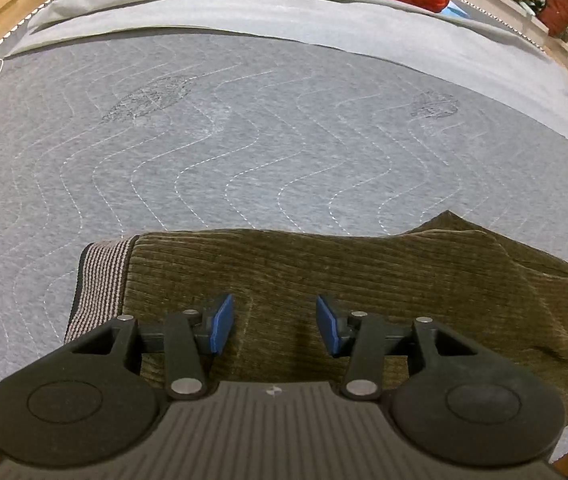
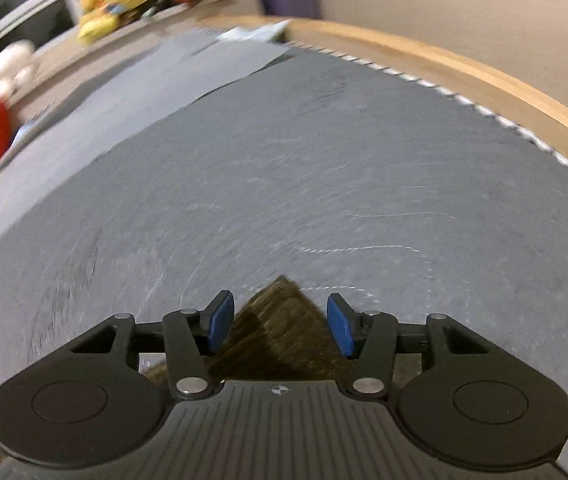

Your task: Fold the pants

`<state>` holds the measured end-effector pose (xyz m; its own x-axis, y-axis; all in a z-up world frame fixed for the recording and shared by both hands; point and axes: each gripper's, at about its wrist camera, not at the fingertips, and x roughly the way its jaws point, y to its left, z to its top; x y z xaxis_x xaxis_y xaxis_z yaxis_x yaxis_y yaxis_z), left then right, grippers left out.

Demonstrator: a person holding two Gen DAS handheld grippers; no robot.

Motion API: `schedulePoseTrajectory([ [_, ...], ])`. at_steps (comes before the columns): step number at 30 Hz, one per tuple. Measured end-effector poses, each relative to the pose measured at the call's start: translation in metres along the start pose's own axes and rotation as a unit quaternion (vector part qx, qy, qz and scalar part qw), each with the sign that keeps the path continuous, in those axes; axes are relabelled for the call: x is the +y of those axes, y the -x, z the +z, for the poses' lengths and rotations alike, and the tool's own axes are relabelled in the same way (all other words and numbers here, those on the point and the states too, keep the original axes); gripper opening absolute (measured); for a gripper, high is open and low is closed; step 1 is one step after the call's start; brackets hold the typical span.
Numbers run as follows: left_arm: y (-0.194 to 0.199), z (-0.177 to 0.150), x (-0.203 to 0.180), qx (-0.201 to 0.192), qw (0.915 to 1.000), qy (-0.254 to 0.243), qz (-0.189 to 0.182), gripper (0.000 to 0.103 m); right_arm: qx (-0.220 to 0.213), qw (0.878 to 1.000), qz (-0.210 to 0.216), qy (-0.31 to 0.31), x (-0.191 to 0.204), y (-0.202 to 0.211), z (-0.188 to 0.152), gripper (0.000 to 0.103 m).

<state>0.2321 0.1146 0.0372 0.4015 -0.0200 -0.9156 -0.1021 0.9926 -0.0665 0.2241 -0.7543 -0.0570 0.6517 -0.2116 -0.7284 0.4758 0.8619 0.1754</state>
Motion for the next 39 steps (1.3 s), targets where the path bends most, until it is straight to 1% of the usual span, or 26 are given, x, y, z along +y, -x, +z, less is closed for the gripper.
schedulePoseTrajectory([
  [1, -0.001, 0.001, -0.001, 0.000, 1.0000, -0.001, 0.001, 0.050, 0.002, 1.000, 0.004, 0.015, 0.003, 0.002, -0.002, 0.040],
  [2, -0.003, 0.001, -0.001, 0.000, 1.0000, -0.002, 0.002, 0.050, -0.002, 0.999, 0.006, 0.032, 0.005, 0.001, -0.001, 0.016],
  [3, -0.003, 0.002, -0.002, 0.000, 1.0000, -0.003, 0.001, 0.050, -0.009, 0.999, 0.006, 0.045, 0.006, 0.005, 0.000, 0.011],
  [4, -0.003, 0.002, -0.003, -0.001, 1.0000, -0.005, 0.000, 0.050, -0.022, 0.999, 0.015, 0.046, 0.003, 0.007, 0.003, 0.010],
  [5, -0.003, 0.003, -0.005, -0.002, 1.0000, -0.007, -0.001, 0.050, -0.051, 0.998, 0.024, 0.032, -0.003, 0.013, 0.008, 0.009],
  [6, -0.003, 0.003, -0.007, -0.002, 0.9999, -0.010, -0.001, 0.050, -0.085, 0.996, 0.015, 0.003, -0.011, 0.020, 0.013, 0.008],
  [8, -0.001, 0.002, -0.011, -0.004, 0.9999, -0.014, -0.006, 0.050, -0.118, 0.988, -0.021, -0.097, -0.034, 0.026, 0.018, 0.000],
  [9, 0.000, 0.002, -0.013, -0.005, 0.9998, -0.017, -0.009, 0.050, -0.109, 0.985, -0.064, -0.118, -0.041, 0.021, 0.017, 0.000],
  [10, 0.000, 0.001, -0.014, -0.006, 0.9997, -0.019, -0.011, 0.050, -0.085, 0.986, -0.077, -0.122, -0.046, 0.012, 0.015, 0.000],
  [11, 0.001, 0.000, -0.014, -0.007, 0.9997, -0.022, -0.013, 0.050, -0.052, 0.989, -0.065, -0.118, -0.048, 0.003, 0.009, 0.000],
  [12, 0.001, -0.001, -0.015, -0.007, 0.9996, -0.024, -0.013, 0.050, -0.035, 0.992, -0.061, -0.108, -0.046, 0.000, 0.006, 0.002],
  [13, 0.001, -0.002, -0.014, -0.006, 0.9996, -0.025, -0.013, 0.050, -0.033, 0.993, -0.071, -0.093, -0.042, 0.001, 0.005, 0.004],
  [14, 0.001, -0.003, -0.012, -0.006, 0.9996, -0.023, -0.012, 0.050, -0.049, 0.992, -0.088, -0.081, -0.036, 0.008, 0.006, 0.004],
  [16, 0.002, -0.004, -0.007, -0.006, 0.9998, -0.015, -0.010, 0.050, -0.077, 0.991, -0.083, -0.077, -0.023, 0.021, 0.010, 0.011],
  [18, 0.004, -0.004, -0.003, -0.010, 0.9999, -0.008, -0.010, 0.051, -0.092, 0.993, -0.045, -0.065, 0.000, 0.037, 0.014, 0.032],
  [19, 0.005, -0.005, -0.002, -0.011, 0.9999, -0.007, -0.011, 0.053, -0.095, 0.994, -0.024, -0.050, 0.016, 0.044, 0.014, 0.037],
  [21, 0.007, -0.007, 0.000, -0.011, 0.9999, -0.007, -0.010, 0.053, -0.090, 0.995, 0.044, 0.005, 0.058, 0.054, 0.010, 0.040],
  [23, 0.009, -0.008, 0.002, -0.012, 0.9999, -0.004, -0.012, 0.053, -0.077, 0.986, 0.122, 0.078, 0.112, 0.066, -0.001, 0.040],
  [25, 0.011, -0.010, 0.006, -0.013, 0.9998, -0.003, -0.013, 0.053, -0.058, 0.967, 0.201, 0.145, 0.167, 0.076, -0.018, 0.040],
  [26, 0.011, -0.011, 0.007, -0.013, 0.9998, -0.003, -0.013, 0.053, -0.047, 0.956, 0.234, 0.169, 0.190, 0.082, -0.026, 0.035],
  [27, 0.012, -0.012, 0.008, -0.013, 0.9998, -0.002, -0.014, 0.053, -0.032, 0.941, 0.275, 0.195, 0.218, 0.086, -0.038, 0.031],
  [30, 0.014, -0.014, 0.015, -0.013, 0.9998, 0.004, -0.014, 0.053, 0.018, 0.894, 0.368, 0.257, 0.289, 0.097, -0.075, 0.030],
  [32, 0.015, -0.015, 0.019, -0.014, 0.9997, 0.009, -0.015, 0.053, 0.053, 0.866, 0.405, 0.287, 0.331, 0.098, -0.099, 0.030],
  [34, 0.017, -0.015, 0.023, -0.016, 0.9996, 0.014, -0.017, 0.053, 0.081, 0.856, 0.417, 0.295, 0.363, 0.096, -0.117, 0.030],
  [36, 0.018, -0.015, 0.025, -0.017, 0.9995, 0.017, -0.019, 0.053, 0.108, 0.857, 0.416, 0.284, 0.390, 0.083, -0.130, 0.030],
  [39, 0.020, -0.013, 0.025, -0.018, 0.9994, 0.018, -0.023, 0.053, 0.155, 0.871, 0.400, 0.240, 0.425, 0.061, -0.145, 0.031],
])
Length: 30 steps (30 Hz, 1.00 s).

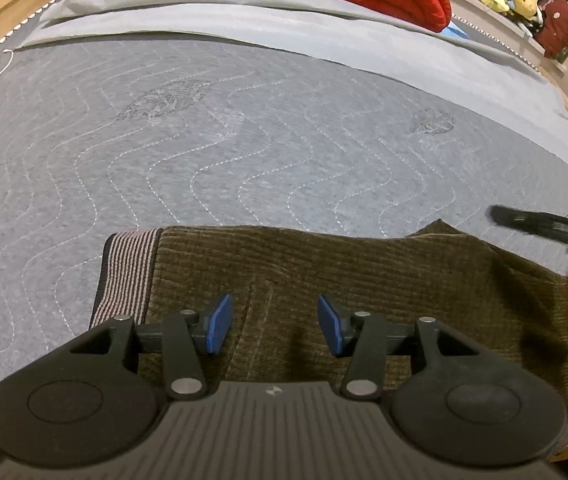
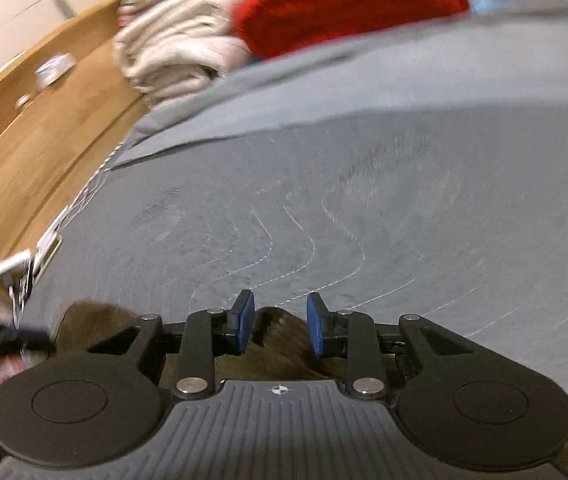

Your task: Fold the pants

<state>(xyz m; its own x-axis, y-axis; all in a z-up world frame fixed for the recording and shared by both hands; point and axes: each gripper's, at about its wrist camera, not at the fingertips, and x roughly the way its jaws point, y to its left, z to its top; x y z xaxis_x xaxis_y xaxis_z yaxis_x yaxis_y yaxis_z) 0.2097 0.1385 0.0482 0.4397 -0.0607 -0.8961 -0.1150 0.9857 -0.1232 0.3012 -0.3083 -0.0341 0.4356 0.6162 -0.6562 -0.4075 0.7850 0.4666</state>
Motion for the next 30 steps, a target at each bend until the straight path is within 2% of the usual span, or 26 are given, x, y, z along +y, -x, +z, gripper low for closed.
schedulePoseTrajectory([
  [2, -0.001, 0.001, 0.001, 0.000, 1.0000, 0.003, -0.002, 0.053, 0.036, 0.999, -0.004, -0.032, -0.014, -0.027, 0.005, 0.032],
  [4, -0.001, 0.003, 0.002, 0.001, 1.0000, 0.004, -0.006, 0.053, 0.088, 0.995, 0.023, -0.028, -0.012, -0.040, -0.003, 0.032],
  [8, -0.001, 0.008, 0.004, 0.000, 0.9999, 0.006, -0.011, 0.053, 0.154, 0.981, 0.087, 0.078, 0.013, -0.042, -0.015, 0.031],
  [10, -0.001, 0.009, 0.004, -0.001, 0.9999, 0.009, -0.015, 0.053, 0.170, 0.976, 0.093, 0.097, 0.015, -0.041, -0.021, 0.031],
  [13, 0.000, 0.009, -0.001, -0.003, 0.9998, 0.004, -0.021, 0.053, 0.163, 0.978, 0.081, 0.099, 0.010, -0.041, -0.023, 0.034],
  [15, 0.000, 0.008, -0.005, -0.001, 0.9997, -0.001, -0.024, 0.053, 0.150, 0.982, 0.078, 0.081, 0.006, -0.038, -0.020, 0.044],
  [18, -0.001, 0.007, -0.007, 0.001, 0.9997, -0.003, -0.023, 0.053, 0.132, 0.985, 0.088, 0.061, 0.001, -0.047, -0.015, 0.044],
  [25, -0.002, 0.003, -0.004, 0.004, 0.9998, -0.001, -0.018, 0.053, 0.152, 0.983, 0.104, 0.004, -0.009, -0.080, -0.009, 0.046],
  [26, -0.002, 0.003, -0.003, 0.004, 0.9998, 0.001, -0.018, 0.053, 0.156, 0.982, 0.110, 0.003, -0.010, -0.079, -0.009, 0.041],
  [27, -0.001, 0.004, -0.001, 0.004, 0.9998, 0.003, -0.017, 0.053, 0.161, 0.979, 0.124, 0.010, -0.008, -0.082, -0.006, 0.013],
  [28, -0.001, 0.004, 0.000, 0.003, 0.9998, 0.004, -0.017, 0.053, 0.157, 0.979, 0.128, 0.028, -0.004, -0.082, -0.001, 0.012],
  [29, -0.001, 0.005, 0.000, 0.002, 0.9998, 0.006, -0.016, 0.053, 0.111, 0.986, 0.113, 0.052, 0.002, -0.071, 0.011, 0.011],
  [30, 0.000, 0.005, 0.001, 0.001, 0.9998, 0.008, -0.017, 0.053, 0.073, 0.991, 0.112, 0.029, -0.001, -0.064, 0.023, 0.010],
])
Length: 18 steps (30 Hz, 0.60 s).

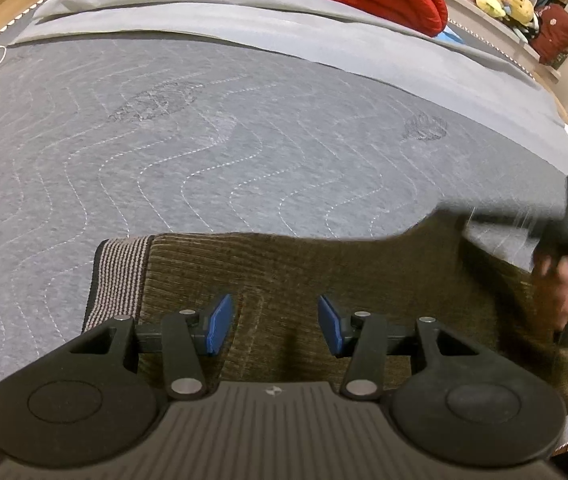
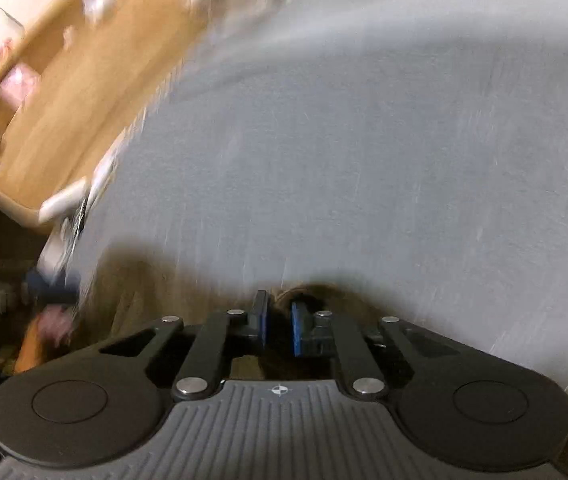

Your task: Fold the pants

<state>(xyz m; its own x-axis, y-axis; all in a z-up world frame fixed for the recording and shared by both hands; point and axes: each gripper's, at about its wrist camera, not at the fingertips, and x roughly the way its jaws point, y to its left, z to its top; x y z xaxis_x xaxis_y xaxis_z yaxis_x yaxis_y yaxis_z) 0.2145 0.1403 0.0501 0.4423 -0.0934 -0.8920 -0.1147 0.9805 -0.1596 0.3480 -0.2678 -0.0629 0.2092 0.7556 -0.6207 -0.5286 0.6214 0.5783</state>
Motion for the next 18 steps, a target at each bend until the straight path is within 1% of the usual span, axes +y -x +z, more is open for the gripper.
schedulePoseTrajectory([
  [1, 0.001, 0.000, 0.000, -0.001, 1.0000, 0.000, -0.001, 0.053, -0.027, 0.999, 0.007, -0.031, -0.004, 0.008, 0.010, 0.010],
  [2, 0.001, 0.000, 0.000, -0.002, 1.0000, 0.000, -0.001, 0.053, -0.078, 0.996, -0.029, -0.036, -0.002, 0.019, 0.016, 0.005],
  [3, 0.001, 0.000, -0.001, -0.002, 1.0000, -0.001, -0.002, 0.053, -0.108, 0.991, -0.071, -0.023, 0.002, 0.027, 0.019, 0.005],
  [4, 0.002, 0.000, -0.001, -0.001, 1.0000, -0.002, -0.002, 0.053, -0.108, 0.991, -0.079, -0.019, 0.002, 0.030, 0.022, 0.005],
  [6, 0.003, -0.001, 0.000, -0.001, 1.0000, -0.001, -0.003, 0.053, -0.093, 0.993, -0.061, -0.033, -0.003, 0.033, 0.021, 0.006],
  [8, 0.004, -0.001, 0.002, -0.002, 1.0000, 0.001, -0.003, 0.053, -0.062, 0.996, -0.053, -0.023, -0.005, 0.032, 0.017, 0.009],
  [10, 0.006, -0.001, 0.002, -0.004, 1.0000, 0.003, -0.003, 0.053, -0.026, 0.999, -0.044, -0.005, -0.005, 0.032, 0.014, 0.027],
  [11, 0.006, -0.001, 0.002, -0.005, 1.0000, 0.003, -0.003, 0.053, -0.006, 0.999, -0.042, 0.004, -0.004, 0.030, 0.011, 0.044],
  [12, 0.007, -0.001, 0.002, -0.005, 1.0000, 0.003, -0.003, 0.053, 0.007, 0.999, -0.040, 0.014, -0.003, 0.031, 0.009, 0.049],
  [14, 0.007, -0.002, 0.001, -0.004, 1.0000, 0.001, -0.004, 0.053, 0.040, 0.997, -0.035, 0.047, 0.001, 0.034, 0.003, 0.048],
  [18, 0.006, -0.003, -0.002, -0.003, 1.0000, 0.000, -0.002, 0.053, 0.094, 0.985, -0.067, 0.124, 0.014, 0.028, -0.014, 0.048],
])
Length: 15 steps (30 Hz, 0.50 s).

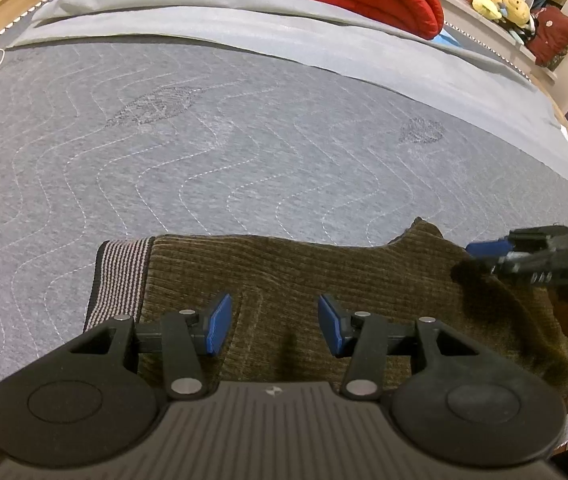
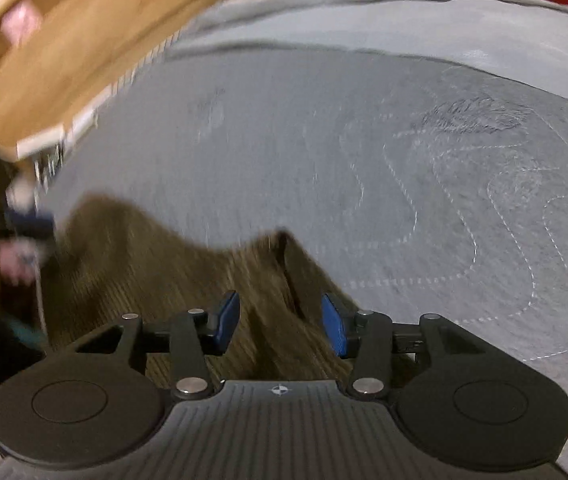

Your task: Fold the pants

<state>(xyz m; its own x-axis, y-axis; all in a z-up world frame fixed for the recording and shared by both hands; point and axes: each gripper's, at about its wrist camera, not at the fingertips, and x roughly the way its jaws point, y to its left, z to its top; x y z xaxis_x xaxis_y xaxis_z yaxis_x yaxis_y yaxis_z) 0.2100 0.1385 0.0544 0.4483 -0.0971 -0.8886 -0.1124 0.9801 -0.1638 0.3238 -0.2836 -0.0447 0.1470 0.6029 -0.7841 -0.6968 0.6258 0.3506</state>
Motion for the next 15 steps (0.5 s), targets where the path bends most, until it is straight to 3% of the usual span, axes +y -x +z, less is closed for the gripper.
schedulePoseTrajectory([
  [2, 0.000, 0.000, -0.002, 0.001, 1.0000, -0.001, 0.001, 0.053, 0.025, 0.999, -0.018, 0.035, 0.009, -0.009, -0.006, 0.047],
  [3, 0.000, 0.000, -0.003, 0.001, 1.0000, -0.001, 0.001, 0.053, 0.031, 0.997, -0.031, 0.061, 0.014, -0.014, -0.008, 0.038],
  [5, 0.000, 0.000, -0.005, 0.000, 1.0000, -0.002, 0.000, 0.053, 0.007, 0.991, -0.074, 0.116, 0.025, -0.017, -0.010, 0.003],
  [7, 0.001, 0.000, -0.006, -0.001, 1.0000, -0.003, -0.001, 0.053, -0.055, 0.988, -0.112, 0.094, 0.025, -0.007, 0.001, 0.000],
  [8, 0.001, 0.000, -0.006, -0.001, 1.0000, -0.004, -0.002, 0.053, -0.094, 0.981, -0.149, 0.080, 0.026, -0.001, 0.006, 0.000],
  [9, 0.000, 0.000, -0.007, -0.001, 1.0000, -0.005, -0.002, 0.053, -0.105, 0.975, -0.182, 0.074, 0.026, 0.000, 0.008, 0.000],
  [10, 0.000, -0.001, -0.008, -0.001, 1.0000, -0.005, -0.002, 0.053, -0.097, 0.975, -0.186, 0.065, 0.023, 0.002, 0.010, 0.000],
  [15, 0.001, 0.000, -0.008, -0.001, 1.0000, -0.008, -0.005, 0.053, -0.068, 0.989, -0.122, 0.040, 0.002, 0.033, -0.008, 0.006],
])
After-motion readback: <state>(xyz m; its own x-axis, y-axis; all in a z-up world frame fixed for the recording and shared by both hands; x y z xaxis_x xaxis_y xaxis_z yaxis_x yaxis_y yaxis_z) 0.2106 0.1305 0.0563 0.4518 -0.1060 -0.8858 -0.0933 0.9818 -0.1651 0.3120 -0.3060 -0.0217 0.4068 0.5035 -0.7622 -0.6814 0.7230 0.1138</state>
